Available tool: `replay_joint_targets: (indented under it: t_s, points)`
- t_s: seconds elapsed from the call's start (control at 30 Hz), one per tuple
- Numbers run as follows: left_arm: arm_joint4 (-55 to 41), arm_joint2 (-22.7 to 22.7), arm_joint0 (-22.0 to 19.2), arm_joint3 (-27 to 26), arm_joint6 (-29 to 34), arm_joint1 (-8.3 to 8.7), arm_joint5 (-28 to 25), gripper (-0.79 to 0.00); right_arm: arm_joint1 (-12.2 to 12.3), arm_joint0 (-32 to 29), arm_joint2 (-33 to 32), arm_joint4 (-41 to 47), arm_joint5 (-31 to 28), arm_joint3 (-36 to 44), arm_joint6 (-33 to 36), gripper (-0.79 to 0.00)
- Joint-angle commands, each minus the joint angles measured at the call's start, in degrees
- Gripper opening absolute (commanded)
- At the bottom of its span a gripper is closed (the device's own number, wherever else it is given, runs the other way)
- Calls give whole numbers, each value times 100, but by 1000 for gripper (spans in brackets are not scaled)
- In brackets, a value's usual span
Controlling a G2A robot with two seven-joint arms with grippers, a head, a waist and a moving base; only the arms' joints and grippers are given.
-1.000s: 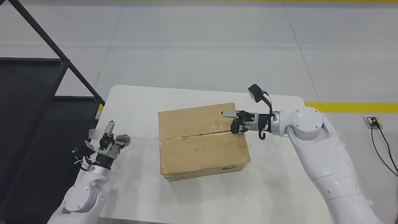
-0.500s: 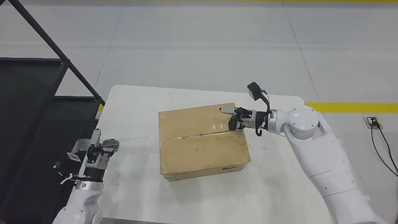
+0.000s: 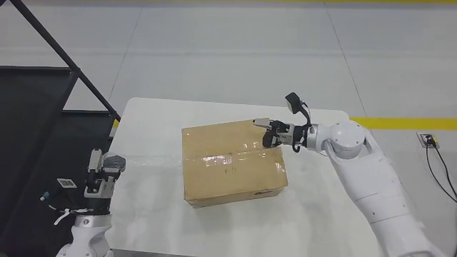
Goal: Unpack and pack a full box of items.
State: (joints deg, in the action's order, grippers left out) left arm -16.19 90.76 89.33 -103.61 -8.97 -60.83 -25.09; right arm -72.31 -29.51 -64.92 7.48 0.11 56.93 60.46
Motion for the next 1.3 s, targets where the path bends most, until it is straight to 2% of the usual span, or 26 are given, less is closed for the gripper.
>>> replay_joint_targets:
  t_s: [0.0, 0.07, 0.23, 0.33, 0.63, 0.8, 1.03, 1.27]
  points:
    - [190, 40, 68, -199, -121, -17, 62, 0, 14, -18, -23, 11, 30, 10, 8, 0]
    - [330, 69, 102, -368, -198, -34, 122, 0, 26, -36, -44, 29, 37, 23, 21, 0]
    - [511, 93, 93, -631, -236, -76, 278, 0, 76, -255, -270, 279, -365, 248, -159, 0]
    - [663, 106, 80, -763, -273, -101, 372, 0, 142, -461, -469, 442, -553, 531, 5, 0]
    - [1257, -8, 18, -1159, -383, -181, 602, 0, 292, -971, -763, 484, -587, 1234, 234, 0]
    - [1590, -135, -33, -1270, -462, -230, 740, 0, 349, -1080, -817, 504, -494, 1364, 473, 0]
    - [1865, -313, -146, -1358, -448, -295, 907, 0, 328, -898, -680, 552, -487, 967, 211, 0]
    - [2176, -475, -261, -1450, -414, -354, 1105, 0, 306, -518, -448, 495, -364, 425, 458, 0]
